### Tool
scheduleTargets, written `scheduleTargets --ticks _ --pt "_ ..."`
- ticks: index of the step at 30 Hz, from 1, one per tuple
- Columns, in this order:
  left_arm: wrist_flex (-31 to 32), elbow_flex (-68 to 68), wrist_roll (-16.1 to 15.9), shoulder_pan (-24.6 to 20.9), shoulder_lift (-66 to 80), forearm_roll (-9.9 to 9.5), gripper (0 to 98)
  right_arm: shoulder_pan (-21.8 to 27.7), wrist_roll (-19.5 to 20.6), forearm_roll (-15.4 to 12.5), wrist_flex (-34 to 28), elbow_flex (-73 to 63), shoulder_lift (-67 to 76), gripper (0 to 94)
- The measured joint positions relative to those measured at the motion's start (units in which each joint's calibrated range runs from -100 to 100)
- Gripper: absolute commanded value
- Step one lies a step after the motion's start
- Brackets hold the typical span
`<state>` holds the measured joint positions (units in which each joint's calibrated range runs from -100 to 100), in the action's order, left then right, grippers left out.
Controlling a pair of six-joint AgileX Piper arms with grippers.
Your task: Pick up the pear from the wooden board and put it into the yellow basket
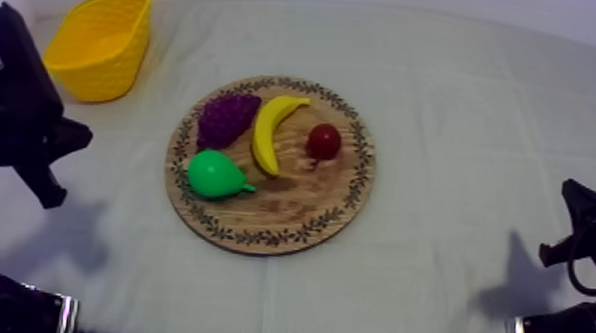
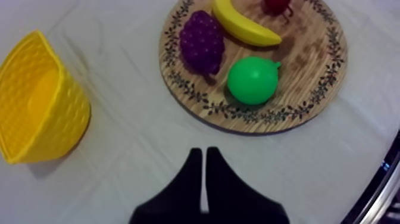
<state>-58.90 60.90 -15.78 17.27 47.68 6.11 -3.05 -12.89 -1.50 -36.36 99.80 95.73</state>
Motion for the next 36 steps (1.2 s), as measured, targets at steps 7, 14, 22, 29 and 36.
scheduleTargets --ticks 7,14,22,29,36 --pt "-5.5 -7.8 -2.1 1.1 -9.2 0.01 0.0 0.0 0.0 0.0 0.0 0.0 0.0 0.4" --pt "-7.7 -13.9 -3.3 4.8 -18.3 -1.39 0.0 0.0 0.0 0.0 0.0 0.0 0.0 0.4" --pt "-14.3 -24.4 -3.1 9.9 -28.8 -3.14 6.7 0.0 -0.1 0.0 0.0 0.0 0.0 0.4" --pt "-20.3 -31.8 -2.2 11.6 -36.1 -3.44 22.8 0.0 -0.1 0.0 0.0 0.0 0.0 0.4" --pt "-22.7 -34.9 -1.5 11.7 -39.5 -3.61 34.6 0.0 -0.1 0.0 0.0 0.0 0.0 0.4"
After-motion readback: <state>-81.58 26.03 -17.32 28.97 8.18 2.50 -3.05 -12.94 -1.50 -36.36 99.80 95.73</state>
